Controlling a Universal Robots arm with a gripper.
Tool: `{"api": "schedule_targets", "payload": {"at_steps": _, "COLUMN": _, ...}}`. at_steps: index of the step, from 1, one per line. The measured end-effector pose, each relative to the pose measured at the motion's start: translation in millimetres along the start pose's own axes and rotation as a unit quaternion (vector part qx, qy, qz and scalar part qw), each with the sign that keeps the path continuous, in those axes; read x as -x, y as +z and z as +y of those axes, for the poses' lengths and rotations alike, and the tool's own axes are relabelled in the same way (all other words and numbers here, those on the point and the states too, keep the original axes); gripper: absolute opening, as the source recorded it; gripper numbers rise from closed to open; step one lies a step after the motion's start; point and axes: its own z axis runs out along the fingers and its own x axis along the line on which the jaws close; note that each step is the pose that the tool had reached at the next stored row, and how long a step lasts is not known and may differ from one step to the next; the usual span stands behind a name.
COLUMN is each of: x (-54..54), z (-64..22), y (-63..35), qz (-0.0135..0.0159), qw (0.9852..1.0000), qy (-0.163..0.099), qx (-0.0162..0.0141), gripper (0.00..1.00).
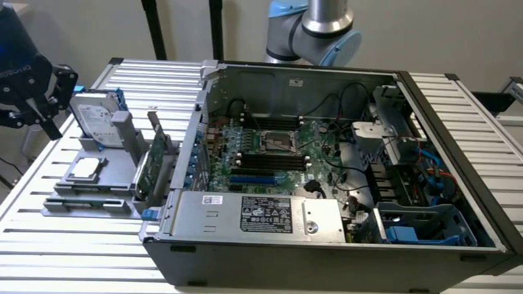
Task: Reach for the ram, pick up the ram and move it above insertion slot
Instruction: 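Pick up the ram and move it above insertion slot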
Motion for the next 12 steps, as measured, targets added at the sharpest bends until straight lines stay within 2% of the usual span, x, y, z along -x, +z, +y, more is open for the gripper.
{"api": "schedule_targets", "payload": {"at_steps": 3, "x": 0.0, "z": 0.1, "y": 0.0, "qz": 0.0011, "qw": 0.9996, "qy": -0.027, "qx": 0.0000, "gripper": 0.11}}
{"api": "schedule_targets", "payload": {"at_steps": 6, "x": 0.0, "z": 0.1, "y": 0.0, "qz": 0.0022, "qw": 0.9985, "qy": -0.054, "qx": 0.0000, "gripper": 0.11}}
{"api": "schedule_targets", "payload": {"at_steps": 9, "x": 0.0, "z": 0.1, "y": 0.0, "qz": 0.0033, "qw": 0.9967, "qy": -0.081, "qx": 0.0000, "gripper": 0.11}}
{"api": "schedule_targets", "payload": {"at_steps": 12, "x": 0.0, "z": 0.1, "y": 0.0, "qz": 0.0044, "qw": 0.9941, "qy": -0.108, "qx": -0.0001, "gripper": 0.11}}
